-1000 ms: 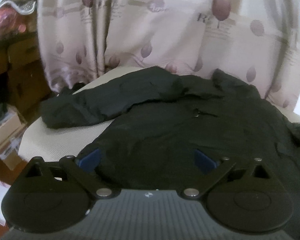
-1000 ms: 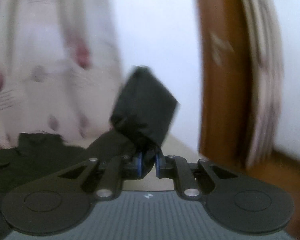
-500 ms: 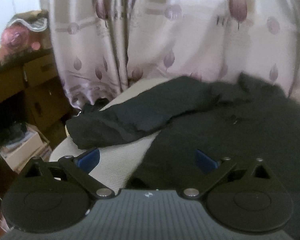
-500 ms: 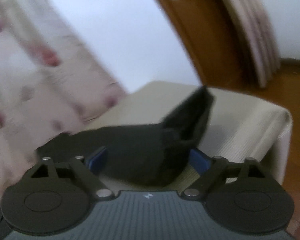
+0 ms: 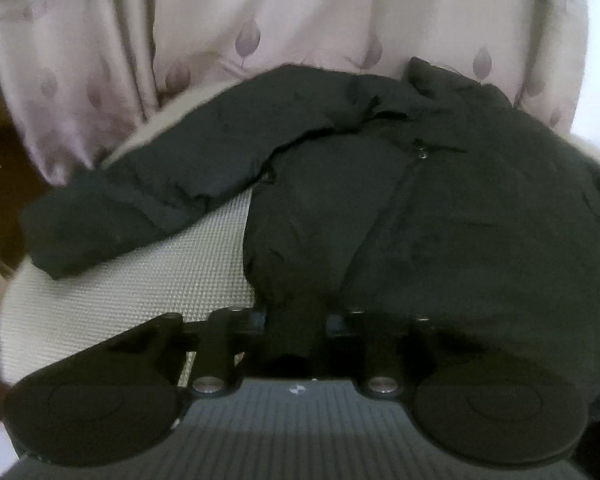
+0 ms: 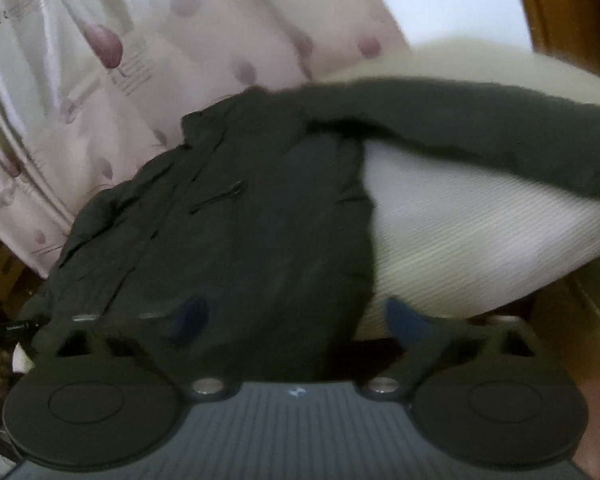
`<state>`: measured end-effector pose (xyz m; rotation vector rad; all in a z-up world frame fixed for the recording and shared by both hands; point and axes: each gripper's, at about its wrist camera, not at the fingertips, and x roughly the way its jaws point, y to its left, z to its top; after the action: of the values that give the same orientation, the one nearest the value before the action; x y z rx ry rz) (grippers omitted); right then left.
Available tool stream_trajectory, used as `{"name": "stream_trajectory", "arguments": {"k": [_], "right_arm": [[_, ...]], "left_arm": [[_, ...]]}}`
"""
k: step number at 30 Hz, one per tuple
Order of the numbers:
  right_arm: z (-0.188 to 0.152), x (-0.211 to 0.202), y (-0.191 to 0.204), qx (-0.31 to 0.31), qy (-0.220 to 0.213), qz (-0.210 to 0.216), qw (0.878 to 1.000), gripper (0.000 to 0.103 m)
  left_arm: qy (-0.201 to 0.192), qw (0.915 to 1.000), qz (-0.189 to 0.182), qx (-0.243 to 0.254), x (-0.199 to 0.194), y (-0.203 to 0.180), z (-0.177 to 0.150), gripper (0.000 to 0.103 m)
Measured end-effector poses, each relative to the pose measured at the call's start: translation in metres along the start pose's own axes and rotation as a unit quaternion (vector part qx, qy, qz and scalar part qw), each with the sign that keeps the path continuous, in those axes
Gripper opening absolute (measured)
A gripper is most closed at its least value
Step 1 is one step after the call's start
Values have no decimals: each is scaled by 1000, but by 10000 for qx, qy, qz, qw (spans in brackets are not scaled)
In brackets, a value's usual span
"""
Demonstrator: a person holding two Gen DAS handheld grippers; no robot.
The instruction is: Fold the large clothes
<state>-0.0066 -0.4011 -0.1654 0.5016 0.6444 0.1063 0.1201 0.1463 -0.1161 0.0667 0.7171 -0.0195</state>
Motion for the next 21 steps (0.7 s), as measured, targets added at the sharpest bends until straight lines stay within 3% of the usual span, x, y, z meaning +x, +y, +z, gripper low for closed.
{"name": "stream_trajectory", "arguments": {"k": [1,4,9,17,19,21], "right_arm": [[-1,5,4,-121,123,-126,9998,19],[-2,1,6,-270,30,-185,9995,15],[12,-29,-11,-312,-308,-351,9984,15],[7,-28,-52,109,-100,-816,9966,15],[5,-23,-59,282,-82,-818,9962,16],[6,-27,-71,789,-260,-540,9951,19]], "left_arm": [[-30,9999,55,90,-5,-6,-3,16],[-25,9999,67,123,-25,-20,-14,14],[20,9999,-133,-28,-60,-34,-36,14],[53,9995,-280,-99,-94,-58,-71,14],[-24,9996,-280,-100,-102,-59,-74,19],[-85,9995,-217,-200,-109,-54,-70,28]]}}
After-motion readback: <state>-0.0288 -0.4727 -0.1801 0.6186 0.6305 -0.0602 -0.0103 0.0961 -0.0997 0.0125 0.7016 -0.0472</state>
